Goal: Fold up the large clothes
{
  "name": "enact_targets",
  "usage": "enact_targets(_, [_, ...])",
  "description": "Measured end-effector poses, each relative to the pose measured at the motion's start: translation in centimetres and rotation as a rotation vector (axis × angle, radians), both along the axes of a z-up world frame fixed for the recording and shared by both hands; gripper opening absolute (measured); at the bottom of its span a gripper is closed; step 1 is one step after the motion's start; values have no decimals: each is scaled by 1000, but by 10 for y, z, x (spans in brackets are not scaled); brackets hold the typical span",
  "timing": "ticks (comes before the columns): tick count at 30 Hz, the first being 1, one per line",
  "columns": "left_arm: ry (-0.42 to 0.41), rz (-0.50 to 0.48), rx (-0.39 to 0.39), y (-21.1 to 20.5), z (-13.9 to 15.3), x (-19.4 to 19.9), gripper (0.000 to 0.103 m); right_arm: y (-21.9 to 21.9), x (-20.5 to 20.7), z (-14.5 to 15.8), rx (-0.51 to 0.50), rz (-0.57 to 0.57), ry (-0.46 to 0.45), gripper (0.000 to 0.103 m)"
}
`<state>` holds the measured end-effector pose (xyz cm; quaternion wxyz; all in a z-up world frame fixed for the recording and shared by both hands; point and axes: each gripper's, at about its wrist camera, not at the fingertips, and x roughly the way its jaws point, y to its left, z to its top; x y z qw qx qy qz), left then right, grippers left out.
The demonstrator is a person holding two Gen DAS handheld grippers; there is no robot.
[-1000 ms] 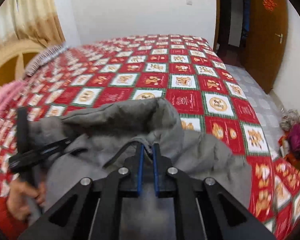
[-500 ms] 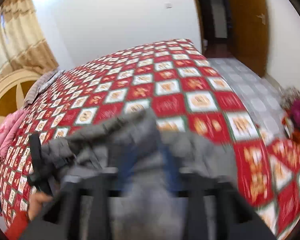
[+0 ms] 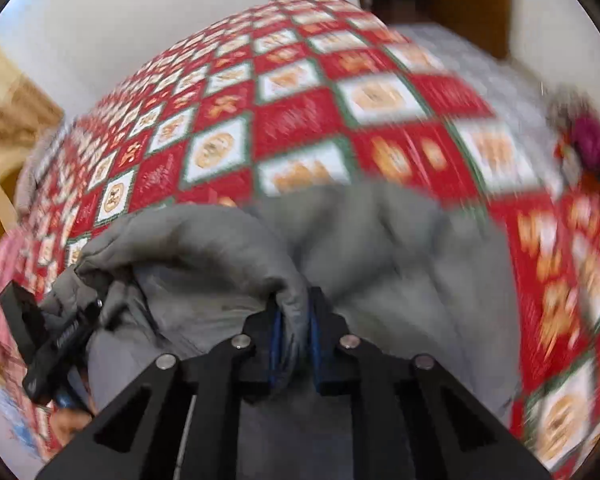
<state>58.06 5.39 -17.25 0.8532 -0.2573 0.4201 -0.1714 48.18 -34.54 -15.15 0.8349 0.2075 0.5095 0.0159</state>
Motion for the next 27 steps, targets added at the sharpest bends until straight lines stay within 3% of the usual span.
enact_targets(1, [-1, -1, 1, -1, 0, 0, 2, -4, -1, -12, 9, 0, 6, 10])
enact_targets(2, [-1, 0, 5, -1, 0, 0, 2, -7, -5, -28, 36, 14, -47, 10])
enact_targets(5, [-2, 2, 0, 1, 0, -1, 2, 9, -11, -22, -106, 84, -188, 11])
enact_targets(7, [0, 1, -17, 3, -2, -1, 2, 10, -15, -18, -107, 95, -185, 15])
enact_targets(9, [0, 3, -23, 4, -2, -1, 2, 1, -25, -3, -92, 89, -152, 34])
enact_targets(11, [-2, 2, -17, 5, -3, 0, 2, -10, -46, 21, -140, 8, -200, 48])
enact_targets(14, [-3, 3, -18, 6, -4, 1, 2, -13, -66, 65, -233, -99, -336, 50])
enact_targets(16, [-3, 3, -15, 6, -4, 2, 2, -12, -58, 86, -211, -150, -383, 50])
enact_targets(18, [-5, 4, -11, 5, -3, 1, 2, -6, -31, 97, -122, -178, -403, 50])
enact_targets(21, [-6, 4, -12, 5, -3, 1, 2, 6, 13, 88, 2, -217, -347, 50])
enact_targets(24, [-6, 4, -17, 4, -3, 0, 2, 31, 44, 43, 26, -142, -157, 49])
enact_targets(26, [-6, 5, -22, 4, -2, -1, 2, 49, 36, 7, -41, -12, -43, 47])
enact_targets(27, [-7, 4, -28, 5, -2, -1, 2, 55, 26, -3, -114, 47, -51, 46])
